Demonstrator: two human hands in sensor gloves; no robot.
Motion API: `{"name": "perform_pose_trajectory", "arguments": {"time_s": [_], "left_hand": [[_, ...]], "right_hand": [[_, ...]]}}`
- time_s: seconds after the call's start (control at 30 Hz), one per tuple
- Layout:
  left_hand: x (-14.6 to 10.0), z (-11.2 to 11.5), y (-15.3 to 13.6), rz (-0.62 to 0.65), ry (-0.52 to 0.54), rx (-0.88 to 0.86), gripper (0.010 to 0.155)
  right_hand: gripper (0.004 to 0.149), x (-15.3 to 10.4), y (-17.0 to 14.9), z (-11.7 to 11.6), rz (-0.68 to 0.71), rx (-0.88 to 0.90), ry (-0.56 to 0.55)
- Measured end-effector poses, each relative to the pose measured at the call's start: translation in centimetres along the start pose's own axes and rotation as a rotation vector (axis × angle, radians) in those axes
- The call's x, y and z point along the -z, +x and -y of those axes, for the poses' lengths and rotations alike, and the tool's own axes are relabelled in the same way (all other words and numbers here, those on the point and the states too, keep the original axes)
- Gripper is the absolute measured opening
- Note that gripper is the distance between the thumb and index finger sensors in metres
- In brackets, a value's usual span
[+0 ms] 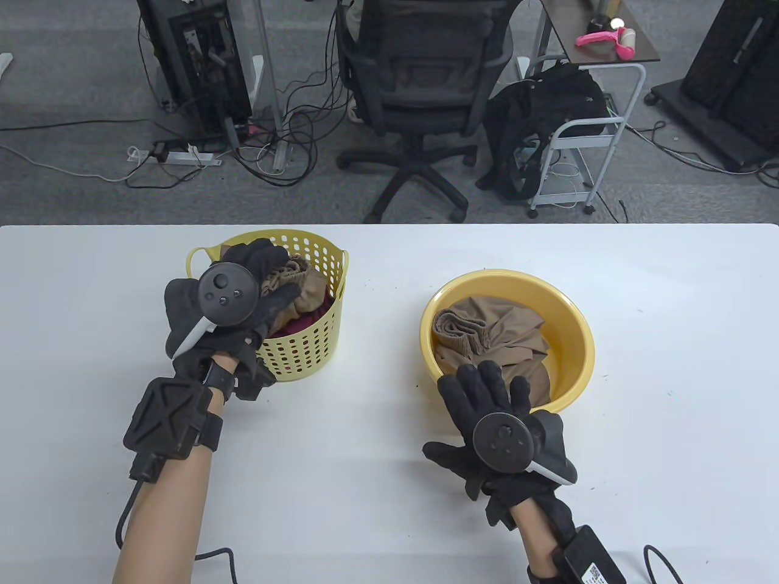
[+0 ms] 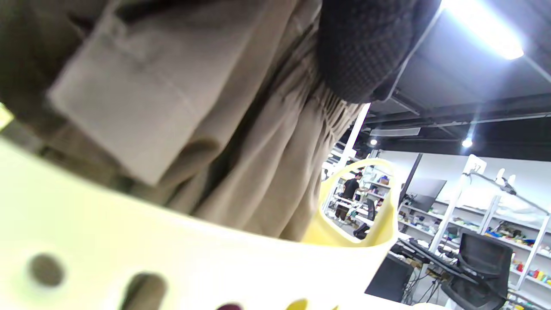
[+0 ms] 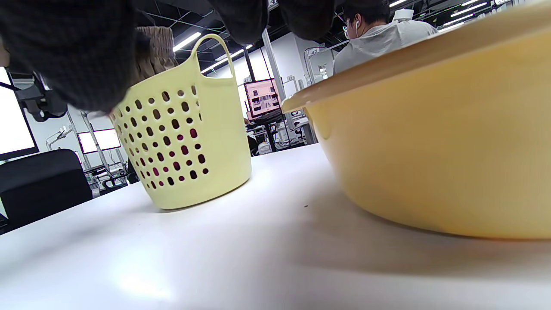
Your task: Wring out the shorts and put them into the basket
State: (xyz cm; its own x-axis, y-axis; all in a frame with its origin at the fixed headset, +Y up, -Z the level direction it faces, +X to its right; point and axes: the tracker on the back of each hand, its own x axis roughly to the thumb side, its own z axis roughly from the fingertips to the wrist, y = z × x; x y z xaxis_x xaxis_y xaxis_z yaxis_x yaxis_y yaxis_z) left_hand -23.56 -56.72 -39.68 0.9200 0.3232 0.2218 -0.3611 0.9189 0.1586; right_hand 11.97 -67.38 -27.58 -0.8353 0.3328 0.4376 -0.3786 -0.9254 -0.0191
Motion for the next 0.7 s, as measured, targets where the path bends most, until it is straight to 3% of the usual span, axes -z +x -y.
{"name": "perform_pose_trajectory", "arguments": {"time_s": [0.4, 0.7], "left_hand": [[-0.1, 1.6, -0.5, -0.045, -0.083, 0.115, 0.060], [-0.1, 2.7, 0.0, -0.030, -0.215, 0.250, 0.052]], "right_hand": [[0.095, -0.1, 0.0, 0.0, 0.002, 0.001, 0.002], [0.095, -0.2, 0.0, 0.0, 0.006, 0.002, 0.000]]}}
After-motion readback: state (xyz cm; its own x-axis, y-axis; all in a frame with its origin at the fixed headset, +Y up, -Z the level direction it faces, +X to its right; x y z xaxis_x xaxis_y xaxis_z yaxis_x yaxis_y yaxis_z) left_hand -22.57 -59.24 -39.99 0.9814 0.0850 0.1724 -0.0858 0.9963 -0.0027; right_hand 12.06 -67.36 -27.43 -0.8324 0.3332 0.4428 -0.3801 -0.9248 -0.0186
